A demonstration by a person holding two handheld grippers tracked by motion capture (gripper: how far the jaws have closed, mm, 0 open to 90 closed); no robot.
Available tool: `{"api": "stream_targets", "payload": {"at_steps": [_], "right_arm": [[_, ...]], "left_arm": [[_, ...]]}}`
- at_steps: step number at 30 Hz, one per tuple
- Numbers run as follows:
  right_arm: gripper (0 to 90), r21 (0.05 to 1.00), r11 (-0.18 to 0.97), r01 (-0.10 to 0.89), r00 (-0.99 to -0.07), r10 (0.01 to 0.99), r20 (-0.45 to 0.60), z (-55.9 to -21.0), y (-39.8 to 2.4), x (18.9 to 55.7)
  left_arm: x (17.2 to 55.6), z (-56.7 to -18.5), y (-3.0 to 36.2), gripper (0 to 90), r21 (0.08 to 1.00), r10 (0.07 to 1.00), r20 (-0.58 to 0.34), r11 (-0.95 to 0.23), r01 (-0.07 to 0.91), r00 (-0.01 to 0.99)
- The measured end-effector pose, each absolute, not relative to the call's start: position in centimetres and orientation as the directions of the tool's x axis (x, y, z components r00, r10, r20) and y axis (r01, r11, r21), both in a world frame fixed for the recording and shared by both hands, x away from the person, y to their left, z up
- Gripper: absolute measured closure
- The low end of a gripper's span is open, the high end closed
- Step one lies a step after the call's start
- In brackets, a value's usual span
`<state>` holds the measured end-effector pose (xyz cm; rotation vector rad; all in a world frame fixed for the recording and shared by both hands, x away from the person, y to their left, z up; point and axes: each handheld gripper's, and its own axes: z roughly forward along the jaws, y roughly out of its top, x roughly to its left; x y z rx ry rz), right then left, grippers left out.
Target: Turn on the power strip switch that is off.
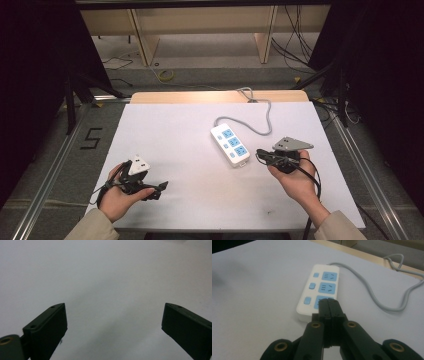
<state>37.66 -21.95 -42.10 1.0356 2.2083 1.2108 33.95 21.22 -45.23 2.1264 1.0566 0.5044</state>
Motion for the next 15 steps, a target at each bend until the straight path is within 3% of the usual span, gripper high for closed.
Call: {"api": "stream_targets", "payload": {"at_steps": [15], "right_arm": [[90.0,0.844,0.34,0.416,-0.634,0.773,0.001,-42.1,-21.54,38.26]], "left_arm": [[33.95,-45.24,21.2,5.9,0.734,0.806,0.035,-0.423,0.532,0.591]]}}
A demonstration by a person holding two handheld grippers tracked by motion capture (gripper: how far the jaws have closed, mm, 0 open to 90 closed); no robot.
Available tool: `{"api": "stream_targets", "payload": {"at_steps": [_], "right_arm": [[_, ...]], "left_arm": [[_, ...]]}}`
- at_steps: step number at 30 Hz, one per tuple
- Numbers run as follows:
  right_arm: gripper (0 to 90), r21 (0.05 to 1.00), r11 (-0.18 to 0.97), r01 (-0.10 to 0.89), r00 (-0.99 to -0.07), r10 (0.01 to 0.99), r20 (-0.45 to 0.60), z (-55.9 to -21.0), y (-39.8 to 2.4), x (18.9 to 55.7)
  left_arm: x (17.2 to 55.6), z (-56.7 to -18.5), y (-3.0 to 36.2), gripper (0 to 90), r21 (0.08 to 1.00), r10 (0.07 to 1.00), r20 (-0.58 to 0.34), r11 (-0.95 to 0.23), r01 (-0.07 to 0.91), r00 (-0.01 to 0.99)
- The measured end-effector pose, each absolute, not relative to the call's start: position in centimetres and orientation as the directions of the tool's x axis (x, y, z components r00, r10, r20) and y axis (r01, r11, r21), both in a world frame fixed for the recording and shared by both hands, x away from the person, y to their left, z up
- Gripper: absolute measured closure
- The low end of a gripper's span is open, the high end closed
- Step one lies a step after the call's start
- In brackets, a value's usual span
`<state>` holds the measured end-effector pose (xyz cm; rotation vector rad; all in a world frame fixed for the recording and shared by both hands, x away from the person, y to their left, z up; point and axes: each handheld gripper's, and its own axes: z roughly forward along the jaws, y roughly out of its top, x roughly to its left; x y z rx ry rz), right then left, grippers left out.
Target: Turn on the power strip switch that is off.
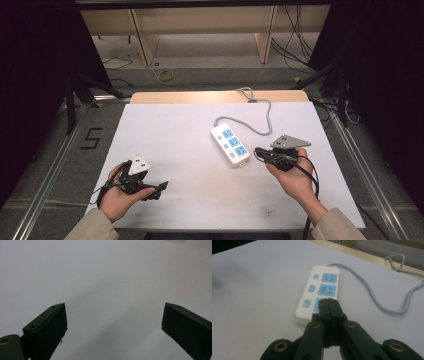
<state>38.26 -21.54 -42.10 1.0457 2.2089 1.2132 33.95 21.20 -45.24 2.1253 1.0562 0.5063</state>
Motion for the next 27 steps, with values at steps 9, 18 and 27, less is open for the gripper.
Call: {"api": "stream_targets", "payload": {"at_steps": [9,18,27], "right_arm": [[90.0,0.841,0.342,0.419,-0.635,0.772,0.003,-42.2,-21.2,38.7],[90.0,0.836,0.351,0.422,-0.64,0.768,0.0,-42.3,-20.8,39.0],[90.0,0.834,0.357,0.42,-0.645,0.764,-0.002,-42.3,-20.4,39.3]], "left_arm": [[34.0,-45.2,21.2,5.9,0.732,0.806,0.035,-0.423,0.534,0.591],[34.0,-45.2,21.2,5.9,0.733,0.806,0.036,-0.422,0.532,0.59],[34.0,-45.2,21.2,5.9,0.733,0.806,0.038,-0.424,0.532,0.591]]}}
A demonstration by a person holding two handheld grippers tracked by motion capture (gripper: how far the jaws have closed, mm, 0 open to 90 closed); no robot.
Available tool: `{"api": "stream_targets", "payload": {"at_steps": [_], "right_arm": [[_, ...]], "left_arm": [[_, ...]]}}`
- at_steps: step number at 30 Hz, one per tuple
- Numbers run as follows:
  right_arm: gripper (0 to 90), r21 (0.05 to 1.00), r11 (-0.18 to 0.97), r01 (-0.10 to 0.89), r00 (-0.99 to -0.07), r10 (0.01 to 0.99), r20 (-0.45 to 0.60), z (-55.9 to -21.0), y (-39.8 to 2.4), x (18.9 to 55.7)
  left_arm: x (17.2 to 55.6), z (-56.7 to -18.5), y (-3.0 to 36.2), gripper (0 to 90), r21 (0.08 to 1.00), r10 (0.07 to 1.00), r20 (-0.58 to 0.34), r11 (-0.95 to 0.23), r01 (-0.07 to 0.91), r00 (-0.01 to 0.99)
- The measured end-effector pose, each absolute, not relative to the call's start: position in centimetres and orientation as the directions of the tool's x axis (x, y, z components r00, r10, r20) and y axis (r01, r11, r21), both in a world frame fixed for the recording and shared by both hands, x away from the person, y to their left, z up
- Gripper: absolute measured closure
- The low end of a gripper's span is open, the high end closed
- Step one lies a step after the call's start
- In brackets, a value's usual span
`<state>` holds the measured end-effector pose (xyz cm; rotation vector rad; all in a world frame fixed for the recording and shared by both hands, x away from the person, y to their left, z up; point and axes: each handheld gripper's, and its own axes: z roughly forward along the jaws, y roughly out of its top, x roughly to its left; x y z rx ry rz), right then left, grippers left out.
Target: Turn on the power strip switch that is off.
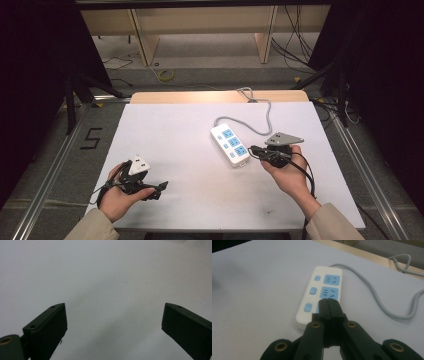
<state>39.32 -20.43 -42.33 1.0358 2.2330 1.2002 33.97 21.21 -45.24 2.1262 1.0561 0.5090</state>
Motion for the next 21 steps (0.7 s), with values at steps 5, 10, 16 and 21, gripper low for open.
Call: {"api": "stream_targets", "payload": {"at_steps": [5,10,16,21], "right_arm": [[90.0,0.834,0.359,0.418,-0.647,0.762,-0.003,-42.3,-20.2,39.5],[90.0,0.835,0.36,0.416,-0.651,0.759,-0.003,-42.4,-19.9,39.6],[90.0,0.832,0.359,0.423,-0.651,0.759,0.004,-42.4,-19.6,39.7],[90.0,0.83,0.363,0.424,-0.655,0.755,0.005,-42.4,-19.4,39.9]], "left_arm": [[34.0,-45.2,21.2,5.9,0.732,0.806,0.038,-0.425,0.533,0.591],[34.0,-45.2,21.2,5.9,0.733,0.807,0.038,-0.424,0.532,0.59],[34.0,-45.2,21.2,5.9,0.732,0.806,0.037,-0.424,0.533,0.591],[34.0,-45.2,21.2,5.9,0.732,0.805,0.039,-0.426,0.532,0.592]]}}
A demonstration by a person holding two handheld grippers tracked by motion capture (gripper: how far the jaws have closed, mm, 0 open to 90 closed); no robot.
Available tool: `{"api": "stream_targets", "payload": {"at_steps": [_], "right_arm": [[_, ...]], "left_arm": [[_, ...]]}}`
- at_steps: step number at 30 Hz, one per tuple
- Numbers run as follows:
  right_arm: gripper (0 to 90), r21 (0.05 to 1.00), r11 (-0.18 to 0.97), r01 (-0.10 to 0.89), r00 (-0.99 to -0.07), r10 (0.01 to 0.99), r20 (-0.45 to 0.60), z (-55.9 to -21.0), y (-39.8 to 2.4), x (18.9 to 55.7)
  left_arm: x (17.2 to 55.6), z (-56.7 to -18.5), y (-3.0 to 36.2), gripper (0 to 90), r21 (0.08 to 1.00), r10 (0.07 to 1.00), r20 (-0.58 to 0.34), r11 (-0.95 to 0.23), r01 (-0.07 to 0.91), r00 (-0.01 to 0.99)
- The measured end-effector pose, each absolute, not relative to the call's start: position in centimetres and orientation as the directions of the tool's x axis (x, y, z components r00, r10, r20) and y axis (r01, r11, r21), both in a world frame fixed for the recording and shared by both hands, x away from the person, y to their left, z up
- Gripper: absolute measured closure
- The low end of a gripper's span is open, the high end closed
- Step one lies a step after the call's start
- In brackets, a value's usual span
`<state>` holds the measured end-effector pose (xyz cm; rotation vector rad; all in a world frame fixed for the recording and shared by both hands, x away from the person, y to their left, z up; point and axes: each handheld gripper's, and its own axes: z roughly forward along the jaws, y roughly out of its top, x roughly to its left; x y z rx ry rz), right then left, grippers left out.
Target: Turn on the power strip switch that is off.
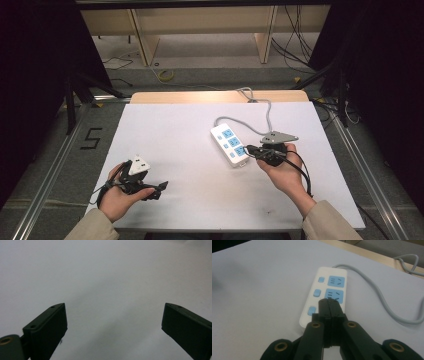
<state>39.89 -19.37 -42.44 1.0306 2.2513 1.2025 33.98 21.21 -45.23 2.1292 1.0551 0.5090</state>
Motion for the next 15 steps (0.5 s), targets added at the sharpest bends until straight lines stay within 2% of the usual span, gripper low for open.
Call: {"api": "stream_targets", "payload": {"at_steps": [15], "right_arm": [[90.0,0.818,0.377,0.434,-0.665,0.747,0.008,-42.67,-18.45,40.44]], "left_arm": [[33.98,-45.23,21.21,5.9,0.732,0.806,0.039,-0.426,0.531,0.591]]}}
